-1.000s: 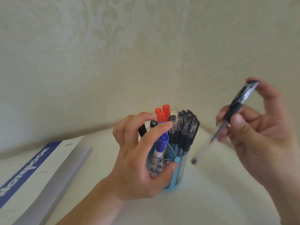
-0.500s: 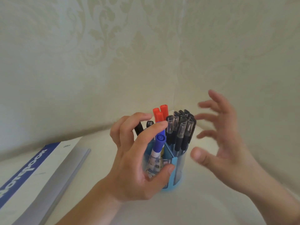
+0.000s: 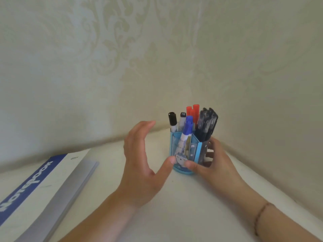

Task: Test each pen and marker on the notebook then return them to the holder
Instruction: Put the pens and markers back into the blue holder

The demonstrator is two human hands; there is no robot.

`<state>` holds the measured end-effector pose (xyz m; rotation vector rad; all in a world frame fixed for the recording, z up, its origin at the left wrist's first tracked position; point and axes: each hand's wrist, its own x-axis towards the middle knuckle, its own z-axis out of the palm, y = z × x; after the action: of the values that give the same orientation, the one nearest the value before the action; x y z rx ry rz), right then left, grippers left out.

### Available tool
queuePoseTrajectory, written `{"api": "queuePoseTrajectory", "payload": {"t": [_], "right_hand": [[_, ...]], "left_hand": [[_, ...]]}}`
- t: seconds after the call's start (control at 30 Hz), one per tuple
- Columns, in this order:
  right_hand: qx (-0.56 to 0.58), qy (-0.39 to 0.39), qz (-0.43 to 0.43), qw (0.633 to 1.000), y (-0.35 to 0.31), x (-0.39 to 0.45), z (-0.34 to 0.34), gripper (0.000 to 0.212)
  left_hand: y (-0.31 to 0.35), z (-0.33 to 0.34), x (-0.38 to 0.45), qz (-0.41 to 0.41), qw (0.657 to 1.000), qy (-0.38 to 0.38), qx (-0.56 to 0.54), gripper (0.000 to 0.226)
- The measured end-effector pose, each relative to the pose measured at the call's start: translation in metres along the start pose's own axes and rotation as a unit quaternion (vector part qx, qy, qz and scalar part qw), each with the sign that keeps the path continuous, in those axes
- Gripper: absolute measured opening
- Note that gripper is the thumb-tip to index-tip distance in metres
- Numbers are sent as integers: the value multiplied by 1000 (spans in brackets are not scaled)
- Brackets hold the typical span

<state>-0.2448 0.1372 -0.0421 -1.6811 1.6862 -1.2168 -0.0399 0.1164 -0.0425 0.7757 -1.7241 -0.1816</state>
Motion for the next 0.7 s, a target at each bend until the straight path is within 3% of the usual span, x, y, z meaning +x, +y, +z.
{"api": "queuePoseTrajectory", "payload": {"t": [0.07, 0.17, 0.23, 0.33, 0.57, 0.7], "right_hand": [[-11, 19, 0, 1000, 2, 3, 0, 88], [-5, 51, 23, 998, 2, 3, 5, 96], [-31, 79, 27, 996, 1, 4, 9, 85], [-101, 73, 38, 991, -2, 19, 7, 61], [-54, 82, 76, 992, 12, 87, 11, 50], [-172, 95, 81, 977, 23, 107, 29, 33]], "left_hand": [[-5, 8, -2, -104, 993, -53, -33, 63], [-4, 18, 2, -215, 962, -144, -86, 57], [-1, 23, 10, -227, 954, -171, -99, 49], [-6, 37, 30, -239, 960, -139, -50, 36], [-43, 91, 69, -271, 957, -97, -25, 43], [-54, 111, 81, -261, 958, -114, -24, 45]]}}
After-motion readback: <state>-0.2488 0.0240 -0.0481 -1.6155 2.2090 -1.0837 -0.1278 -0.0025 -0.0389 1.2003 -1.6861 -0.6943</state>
